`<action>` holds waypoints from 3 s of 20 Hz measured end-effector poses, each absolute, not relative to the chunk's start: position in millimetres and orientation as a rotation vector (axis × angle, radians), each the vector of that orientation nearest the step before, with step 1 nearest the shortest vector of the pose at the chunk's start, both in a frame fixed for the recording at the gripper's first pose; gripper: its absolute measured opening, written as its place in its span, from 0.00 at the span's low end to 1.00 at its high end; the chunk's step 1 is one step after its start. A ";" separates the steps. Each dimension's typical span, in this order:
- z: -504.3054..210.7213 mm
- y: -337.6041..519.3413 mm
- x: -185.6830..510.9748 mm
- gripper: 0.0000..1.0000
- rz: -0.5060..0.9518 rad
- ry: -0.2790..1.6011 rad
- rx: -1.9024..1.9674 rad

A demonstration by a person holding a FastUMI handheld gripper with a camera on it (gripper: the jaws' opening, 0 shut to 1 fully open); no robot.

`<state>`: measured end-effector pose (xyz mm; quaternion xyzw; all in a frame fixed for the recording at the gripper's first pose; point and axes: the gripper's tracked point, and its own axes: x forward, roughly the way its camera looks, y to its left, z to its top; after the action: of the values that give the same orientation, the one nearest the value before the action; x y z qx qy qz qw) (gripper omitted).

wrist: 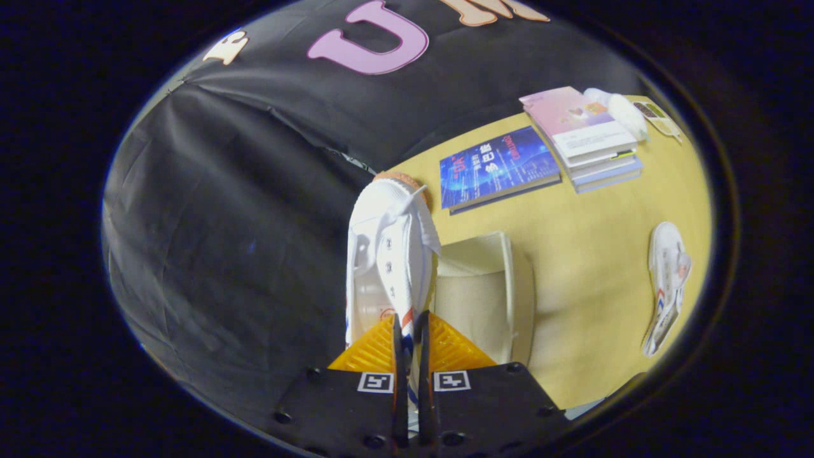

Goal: Open the storage box then place both shoes into the box .Put the left shoe in first, then the right shoe, with the right side of both shoes facing outward in a uniform manner.

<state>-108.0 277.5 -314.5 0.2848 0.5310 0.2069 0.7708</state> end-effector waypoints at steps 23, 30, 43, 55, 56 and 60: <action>-398.1 343.7 -153.7 0.49 0.464 1.294 0.587; -383.5 333.8 -144.2 0.49 0.468 1.270 0.628; -355.8 135.2 -78.7 0.49 0.208 1.086 0.683; -454.7 -59.7 -121.9 0.50 -0.096 1.218 0.410; -461.8 -67.5 -127.8 0.49 -0.103 1.237 0.375; -483.8 -76.6 -145.4 0.49 -0.098 1.305 0.307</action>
<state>-145.4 -76.6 -483.8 0.1424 0.6043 -0.0453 0.7826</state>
